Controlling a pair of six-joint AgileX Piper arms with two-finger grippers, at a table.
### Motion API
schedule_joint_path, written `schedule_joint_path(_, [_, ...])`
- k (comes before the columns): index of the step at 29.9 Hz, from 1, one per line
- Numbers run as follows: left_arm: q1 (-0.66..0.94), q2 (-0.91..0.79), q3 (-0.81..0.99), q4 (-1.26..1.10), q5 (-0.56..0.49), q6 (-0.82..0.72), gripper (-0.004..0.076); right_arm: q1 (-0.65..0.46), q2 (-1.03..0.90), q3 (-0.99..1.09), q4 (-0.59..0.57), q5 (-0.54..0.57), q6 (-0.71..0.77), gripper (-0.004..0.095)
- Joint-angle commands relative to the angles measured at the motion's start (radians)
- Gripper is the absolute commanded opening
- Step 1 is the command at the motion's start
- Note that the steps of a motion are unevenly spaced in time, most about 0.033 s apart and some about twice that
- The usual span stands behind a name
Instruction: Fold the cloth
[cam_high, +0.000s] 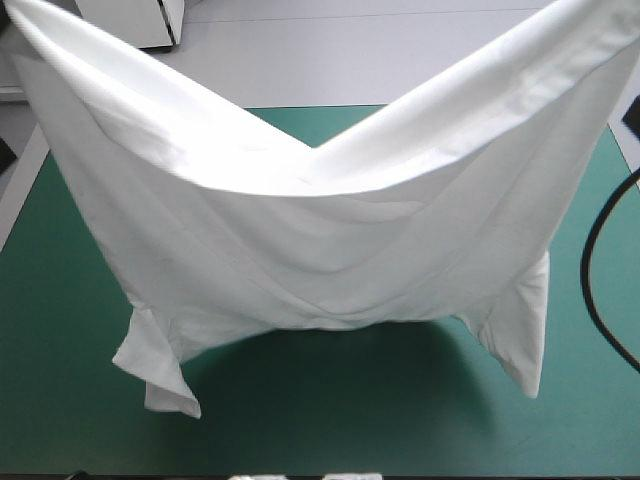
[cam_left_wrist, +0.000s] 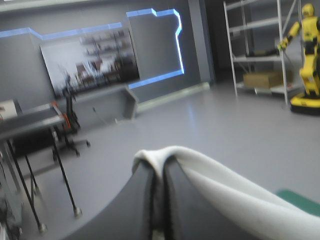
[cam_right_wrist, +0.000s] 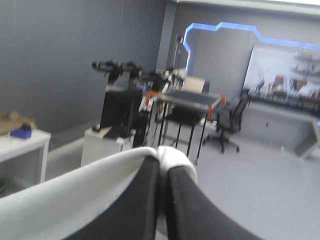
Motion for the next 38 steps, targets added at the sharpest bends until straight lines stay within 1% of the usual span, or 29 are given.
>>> schedule_joint_path(1, [-0.005, 0.027, -0.066, -0.011, -0.275, 0.039, -0.0009, 0.0, 0.019, -0.031, -0.01, -0.243, -0.015, -0.0009])
schedule_joint_path(3, [-0.005, 0.036, -0.066, -0.015, -0.324, 0.039, -0.0009, 0.0, 0.033, -0.032, -0.01, -0.283, -0.017, -0.0012])
schedule_joint_path(7, [-0.005, 0.066, -0.064, -0.018, -0.385, 0.061, -0.0009, 0.0, 0.067, -0.032, -0.006, -0.365, -0.048, -0.0013])
schedule_joint_path(11, [-0.005, 0.11, -0.064, -0.005, -0.511, 0.089, -0.0009, 0.0, 0.119, -0.032, -0.006, -0.475, -0.064, -0.0013])
schedule_joint_path(15, [-0.005, 0.191, -0.064, 0.007, -0.675, 0.141, -0.0009, 0.0, 0.197, -0.032, -0.015, -0.642, -0.084, -0.0013])
schedule_joint_path(17, [-0.003, 0.247, -0.064, 0.058, -0.782, 0.147, -0.0009, 0.0, 0.244, -0.032, -0.015, -0.728, -0.116, -0.0013])
schedule_joint_path(23, [0.012, 0.441, -0.074, 0.154, -1.098, 0.147, -0.0009, -0.018, 0.411, -0.038, -0.055, -0.948, -0.123, -0.0013])
schedule_joint_path(25, [0.052, 0.525, -0.105, 0.144, -1.196, 0.136, -0.0009, -0.03, 0.474, -0.063, -0.055, -1.019, -0.125, -0.0013])
schedule_joint_path(27, [0.089, 0.596, -0.159, 0.1, -1.278, 0.104, -0.0009, -0.045, 0.55, -0.114, -0.055, -1.052, -0.127, -0.0013])
schedule_joint_path(29, [0.13, 0.676, -0.244, 0.06, -1.357, 0.052, -0.0009, -0.061, 0.632, -0.194, -0.055, -1.111, -0.127, -0.0013])
schedule_joint_path(31, [0.169, 0.739, -0.345, 0.056, -1.358, -0.03, -0.0009, -0.064, 0.709, -0.298, -0.055, -1.162, -0.127, -0.0013])
schedule_joint_path(32, [0.192, 0.768, -0.389, 0.056, -1.341, -0.055, -0.0009, -0.07, 0.749, -0.355, -0.055, -1.155, -0.127, -0.0013])
schedule_joint_path(34, [0.229, 0.809, -0.443, 0.056, -1.291, -0.126, -0.0009, -0.073, 0.812, -0.448, -0.055, -1.097, -0.127, -0.0013])
schedule_joint_path(36, [0.251, 0.829, -0.449, 0.056, -1.246, -0.179, -0.0009, -0.073, 0.868, -0.506, -0.055, -1.024, -0.132, -0.0013])
schedule_joint_path(38, [0.265, 0.854, -0.449, 0.056, -1.162, -0.204, -0.0009, -0.073, 0.907, -0.522, -0.055, -0.962, -0.145, -0.0013])
